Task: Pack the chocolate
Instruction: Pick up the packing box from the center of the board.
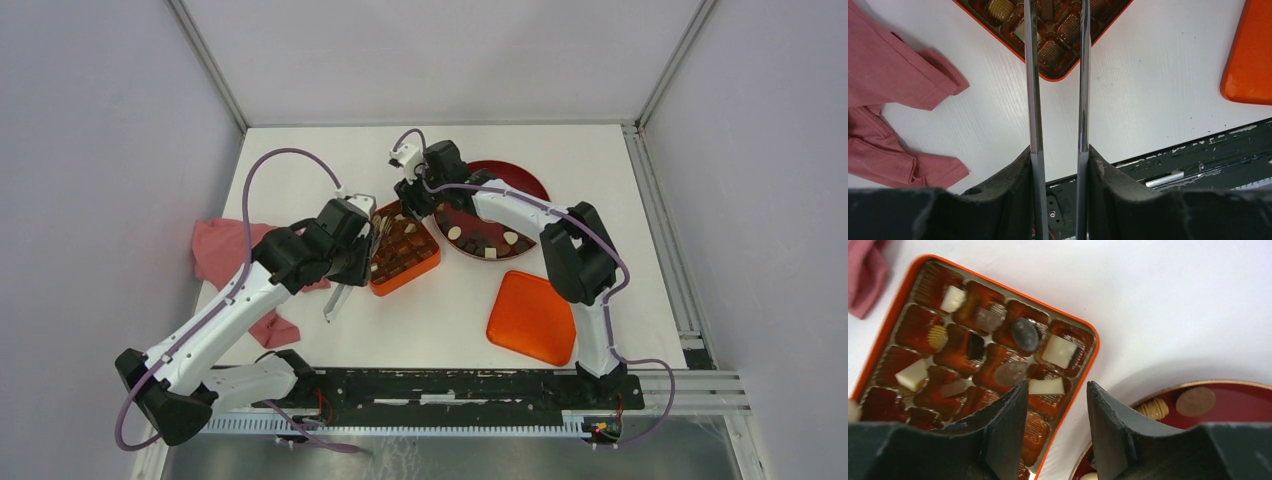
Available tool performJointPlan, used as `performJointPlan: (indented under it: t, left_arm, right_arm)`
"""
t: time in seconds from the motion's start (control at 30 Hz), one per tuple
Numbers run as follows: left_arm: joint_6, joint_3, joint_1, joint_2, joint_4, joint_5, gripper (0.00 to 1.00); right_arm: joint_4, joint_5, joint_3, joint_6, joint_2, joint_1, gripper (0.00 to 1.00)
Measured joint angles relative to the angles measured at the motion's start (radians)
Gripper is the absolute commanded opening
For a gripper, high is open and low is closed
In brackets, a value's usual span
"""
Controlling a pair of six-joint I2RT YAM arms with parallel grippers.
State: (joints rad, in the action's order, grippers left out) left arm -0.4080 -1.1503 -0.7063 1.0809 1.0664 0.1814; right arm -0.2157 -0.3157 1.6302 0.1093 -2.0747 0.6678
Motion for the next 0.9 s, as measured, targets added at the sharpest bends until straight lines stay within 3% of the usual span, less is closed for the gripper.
performJointPlan:
  t: [0.4, 0.6, 0.77, 0.9]
  left_arm:
    - [0.000, 0.022, 0.000, -0.009, 0.002, 0.000, 0.02]
    - [0.000, 0.026, 0.000, -0.009, 0.002, -0.001, 0.02]
    - [0.000, 0.026, 0.000, -0.009, 0.002, -0.003, 0.02]
    - [0.000, 0.027, 0.000, -0.009, 0.002, -0.005, 0.02]
  right_arm:
    - [-0.047, 0.072, 0.006, -0.032, -0.045, -0.008, 0.52]
    - [-0.050, 0.079, 0.006, -0.046, -0.067, -0.002, 0.37]
    - [-0.056, 0.096, 0.016, -0.055, -0.098, -0.002, 0.34]
    - [-0.055, 0.097, 0.032, -0.066, -0.118, 0.000, 0.20]
